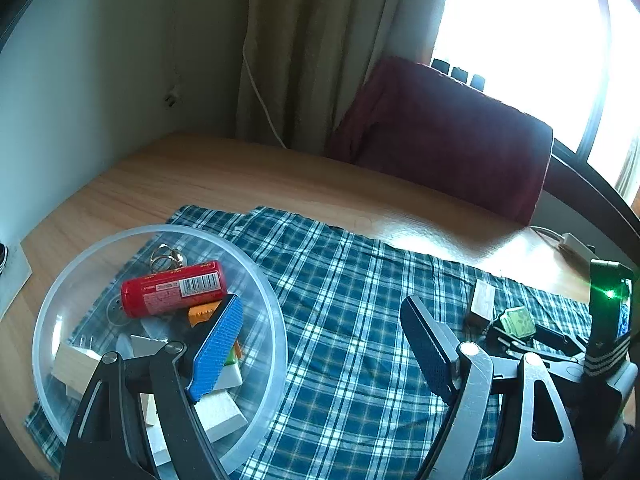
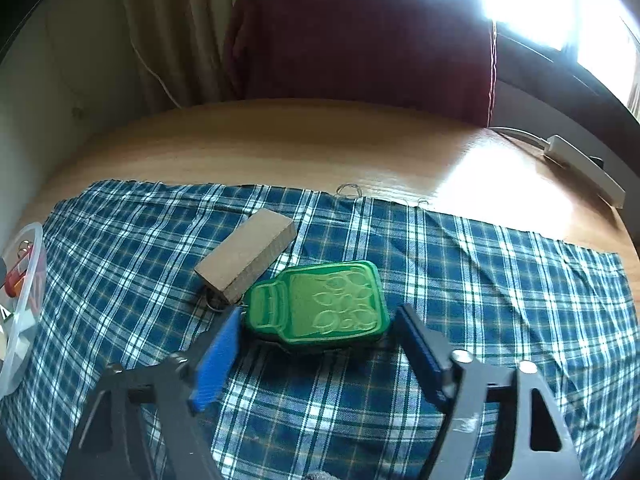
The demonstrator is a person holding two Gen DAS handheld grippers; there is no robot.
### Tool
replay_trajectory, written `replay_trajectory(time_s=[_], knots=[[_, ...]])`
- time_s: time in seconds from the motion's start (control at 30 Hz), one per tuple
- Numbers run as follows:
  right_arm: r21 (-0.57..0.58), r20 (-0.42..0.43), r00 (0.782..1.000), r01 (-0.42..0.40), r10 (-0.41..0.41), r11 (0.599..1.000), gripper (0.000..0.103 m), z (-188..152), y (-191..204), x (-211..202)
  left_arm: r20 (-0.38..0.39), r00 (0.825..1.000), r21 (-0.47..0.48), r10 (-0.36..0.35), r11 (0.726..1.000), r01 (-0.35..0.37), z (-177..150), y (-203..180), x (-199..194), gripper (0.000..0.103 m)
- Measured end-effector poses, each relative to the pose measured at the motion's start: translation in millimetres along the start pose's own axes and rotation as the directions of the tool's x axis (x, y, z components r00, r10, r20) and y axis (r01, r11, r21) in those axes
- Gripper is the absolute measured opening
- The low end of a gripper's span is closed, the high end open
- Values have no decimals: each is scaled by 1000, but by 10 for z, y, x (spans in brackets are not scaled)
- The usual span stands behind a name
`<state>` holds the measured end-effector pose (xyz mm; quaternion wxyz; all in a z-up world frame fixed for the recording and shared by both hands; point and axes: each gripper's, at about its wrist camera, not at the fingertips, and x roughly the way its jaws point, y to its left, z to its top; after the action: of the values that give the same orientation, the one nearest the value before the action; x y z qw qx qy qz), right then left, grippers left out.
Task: Organize rigid objects
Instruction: 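Move the right tool to the green case and close on it, then grasp the small wooden block with the left tool while the right holds the green case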
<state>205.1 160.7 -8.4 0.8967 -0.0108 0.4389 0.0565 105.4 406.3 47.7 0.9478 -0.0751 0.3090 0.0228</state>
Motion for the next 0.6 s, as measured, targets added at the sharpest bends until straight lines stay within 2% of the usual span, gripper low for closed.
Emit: replay_trajectory(time_s=[0.37,0.6], knots=[[41,9,1000,-13,12,999,73,-151,-209,-187,-15,1000,17,-4,1000,4,-29,-23,44,82],[111,22,1000,-2,0,994,73,-375,-582,-404,-31,999,30,8,1000,-7,-63,-56,100,82]])
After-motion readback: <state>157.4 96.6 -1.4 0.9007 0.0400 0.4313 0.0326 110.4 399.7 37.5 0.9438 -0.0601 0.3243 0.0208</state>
